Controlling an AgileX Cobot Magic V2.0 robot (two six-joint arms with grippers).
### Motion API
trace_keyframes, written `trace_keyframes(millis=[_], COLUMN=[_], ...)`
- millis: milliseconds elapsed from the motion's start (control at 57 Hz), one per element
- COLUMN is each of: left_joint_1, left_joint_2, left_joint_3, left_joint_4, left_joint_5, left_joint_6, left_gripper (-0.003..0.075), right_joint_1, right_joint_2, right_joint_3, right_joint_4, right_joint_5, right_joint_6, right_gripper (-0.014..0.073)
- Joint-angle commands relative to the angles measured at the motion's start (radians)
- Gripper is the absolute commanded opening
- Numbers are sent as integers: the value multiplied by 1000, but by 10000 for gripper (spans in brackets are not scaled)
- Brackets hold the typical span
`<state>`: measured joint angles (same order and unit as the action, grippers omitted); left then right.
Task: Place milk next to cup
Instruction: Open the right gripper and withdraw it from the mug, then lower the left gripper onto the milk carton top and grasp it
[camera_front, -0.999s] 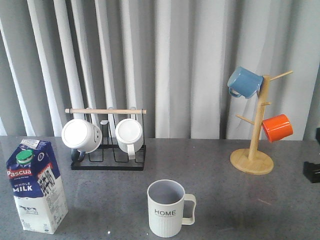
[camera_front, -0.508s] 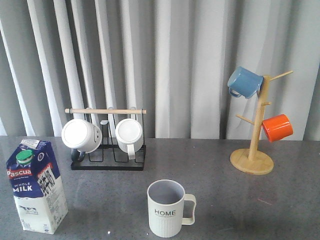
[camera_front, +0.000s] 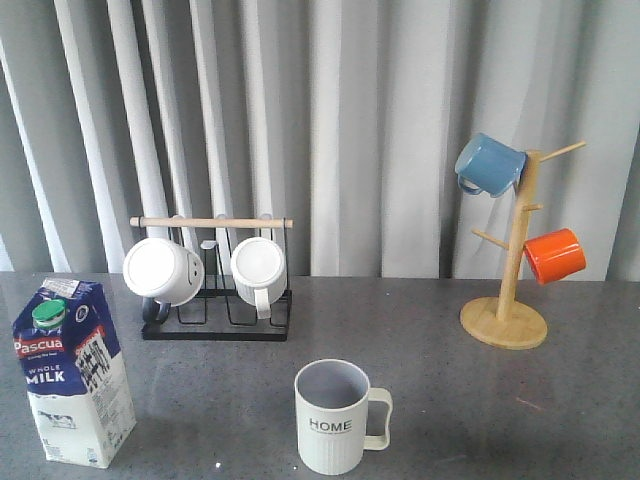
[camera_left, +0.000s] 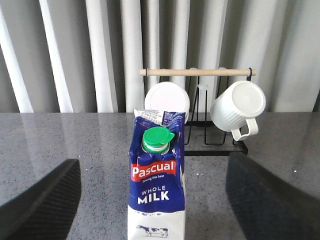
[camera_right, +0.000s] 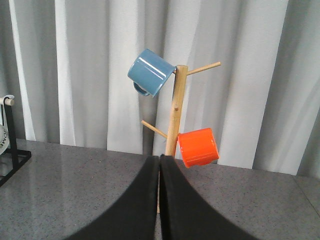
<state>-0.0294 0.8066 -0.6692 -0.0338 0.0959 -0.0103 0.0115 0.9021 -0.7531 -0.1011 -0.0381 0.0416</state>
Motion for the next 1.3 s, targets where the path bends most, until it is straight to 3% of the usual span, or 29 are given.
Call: trace_keyframes(millis=[0,140,596,841,1280], left_joint_1=[-4,-4,-4,-4,-4], left_joint_2=[-3,10,285,380,502], left_joint_3=[-36,-36,-37,-184,-223], left_joint_4=[-8,-8,-7,-4,-8], left_joint_5=[-96,-130,-453,-301,-398], left_joint_6=[-10,-9,17,-22,-9], left_gripper=[576,576,577,578,578], right_joint_1=[-5,-5,-5,-5,-5], right_joint_2=[-11,-11,-11,-11,-11], right_joint_3=[-35,-35,-35,-35,-35], right_joint_4=[-8,-8,-8,-8,-8], right_joint_5=[-72,-72,-72,-72,-72], right_joint_6=[2,2,2,2,2], right_gripper=[-8,-8,-8,-8,-8])
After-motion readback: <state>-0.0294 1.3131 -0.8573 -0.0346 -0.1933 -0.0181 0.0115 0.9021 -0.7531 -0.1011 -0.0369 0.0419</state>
